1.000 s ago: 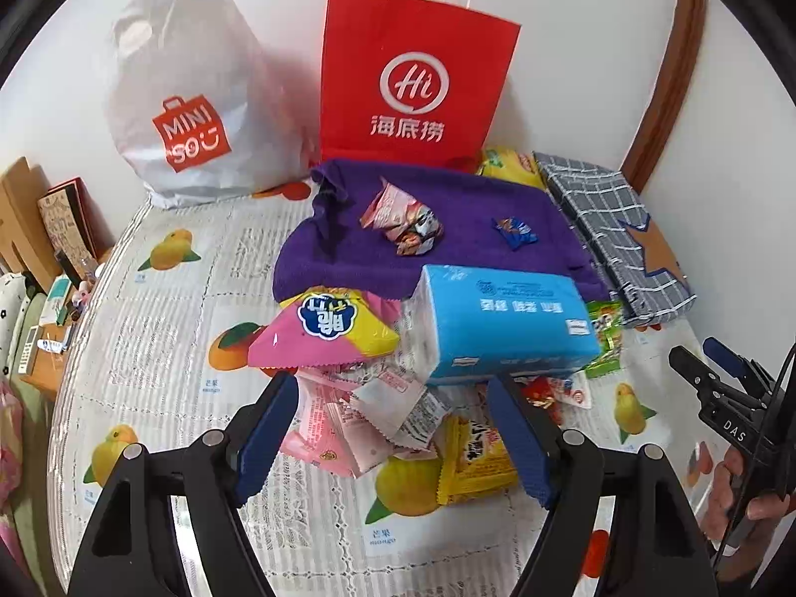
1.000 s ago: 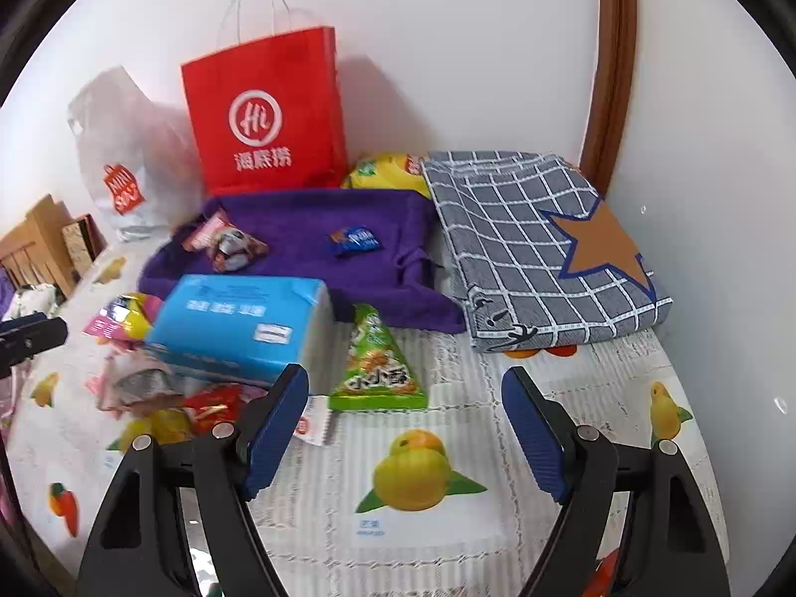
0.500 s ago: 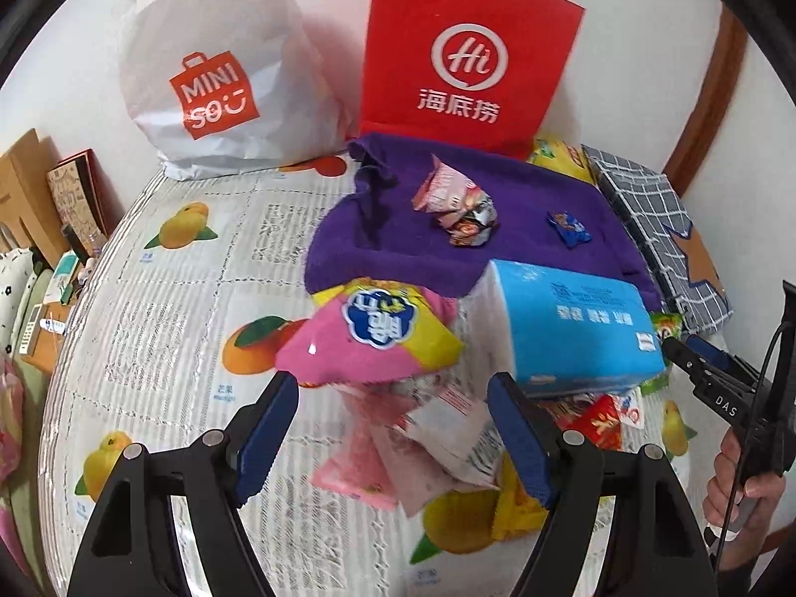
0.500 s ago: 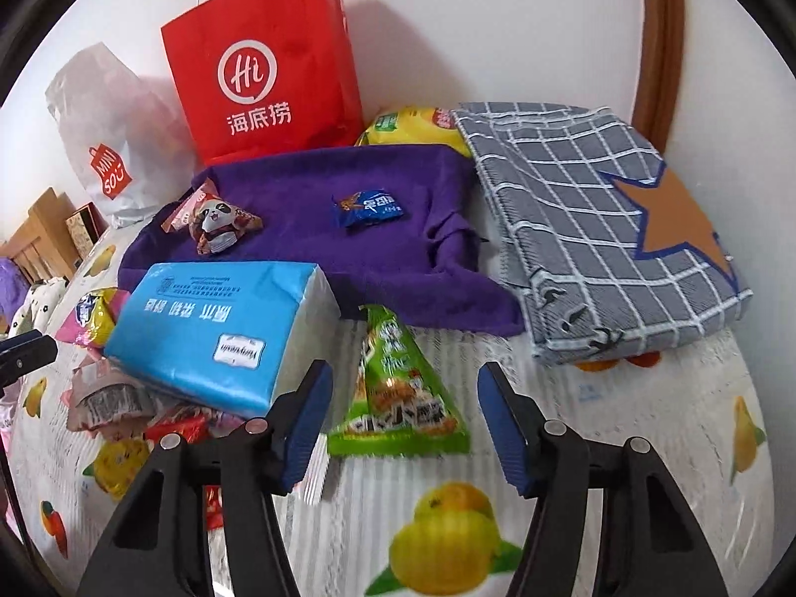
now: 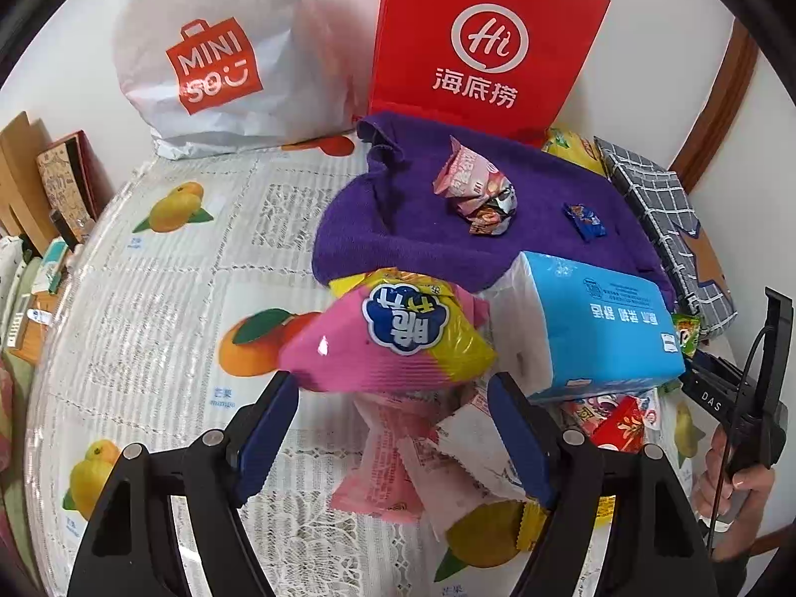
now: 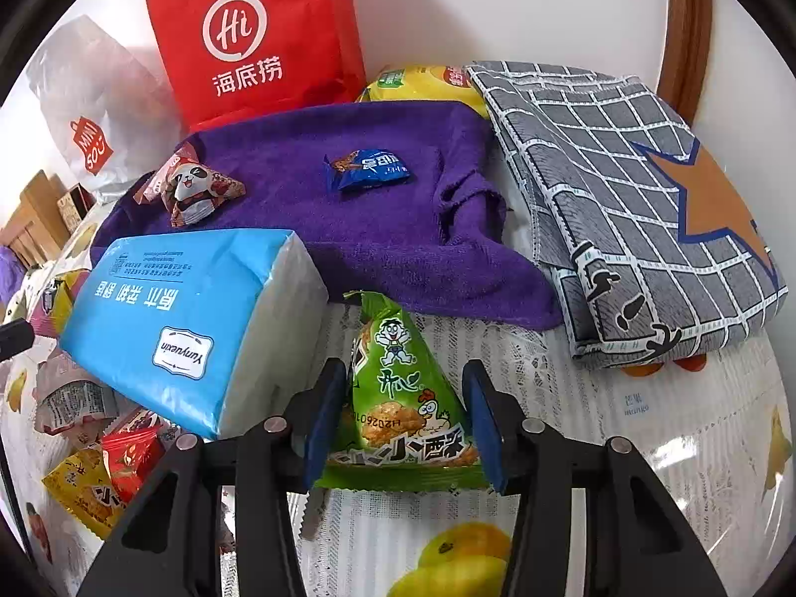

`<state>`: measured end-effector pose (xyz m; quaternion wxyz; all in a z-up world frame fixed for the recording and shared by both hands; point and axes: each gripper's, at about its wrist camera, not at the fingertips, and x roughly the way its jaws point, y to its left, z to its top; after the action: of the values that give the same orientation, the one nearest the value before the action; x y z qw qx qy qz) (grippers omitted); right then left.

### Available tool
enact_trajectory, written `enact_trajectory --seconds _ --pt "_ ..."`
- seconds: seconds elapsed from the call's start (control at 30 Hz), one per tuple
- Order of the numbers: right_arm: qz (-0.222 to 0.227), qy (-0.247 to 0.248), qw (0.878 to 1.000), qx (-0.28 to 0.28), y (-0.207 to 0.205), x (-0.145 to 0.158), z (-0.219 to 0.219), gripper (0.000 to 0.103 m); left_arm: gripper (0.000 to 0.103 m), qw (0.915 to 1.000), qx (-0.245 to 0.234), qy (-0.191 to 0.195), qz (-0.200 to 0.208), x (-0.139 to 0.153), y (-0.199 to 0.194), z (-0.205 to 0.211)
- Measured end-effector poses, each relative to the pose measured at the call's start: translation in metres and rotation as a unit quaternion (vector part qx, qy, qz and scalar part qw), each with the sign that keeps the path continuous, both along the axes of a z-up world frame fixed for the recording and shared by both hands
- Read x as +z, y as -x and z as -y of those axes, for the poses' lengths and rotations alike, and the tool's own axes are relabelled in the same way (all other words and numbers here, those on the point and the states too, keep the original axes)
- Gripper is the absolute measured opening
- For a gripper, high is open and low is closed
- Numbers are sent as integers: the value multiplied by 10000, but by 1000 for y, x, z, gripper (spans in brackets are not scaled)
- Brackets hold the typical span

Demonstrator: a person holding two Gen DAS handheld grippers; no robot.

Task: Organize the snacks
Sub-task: 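Grasp the green triangular snack bag with the right tool, then grasp the light pink packet with the left tool while the right tool lifts the green bag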

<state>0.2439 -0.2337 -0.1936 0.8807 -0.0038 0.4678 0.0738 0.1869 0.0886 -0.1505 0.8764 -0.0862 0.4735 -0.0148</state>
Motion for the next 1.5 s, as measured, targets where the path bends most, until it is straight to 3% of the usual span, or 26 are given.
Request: enact_trajectory --seconds 0.1,0.4,0.63,0.83,0.97,1.17,1.33,1.5 --pt "-7 -93 10000 -14 4 5 5 37 77 10000 -7 34 -12 0 1 0" --pt "187 -75 9998 47 33 27 5 37 77 9998 197 5 27 4 16 -18" --pt "137 -156 9998 73 52 27 1 37 75 9981 546 -169 -211 -9 21 -34" --pt "118 -133 9998 105 66 27 -2 37 75 9992 244 -6 -303 -21 16 -24" --pt "94 -102 9999 97 72 28 -4 37 76 9989 31 -274 -388 -28 7 -10" --pt "52 -78 9999 58 80 27 -3 37 76 9977 -370 -331 -471 -37 7 7" --pt "27 -68 10000 54 82 28 -4 37 76 9995 -188 88 -227 -22 14 -7" --pt "6 -82 9999 82 82 27 -8 37 75 9992 38 -274 -274 -21 6 -14"
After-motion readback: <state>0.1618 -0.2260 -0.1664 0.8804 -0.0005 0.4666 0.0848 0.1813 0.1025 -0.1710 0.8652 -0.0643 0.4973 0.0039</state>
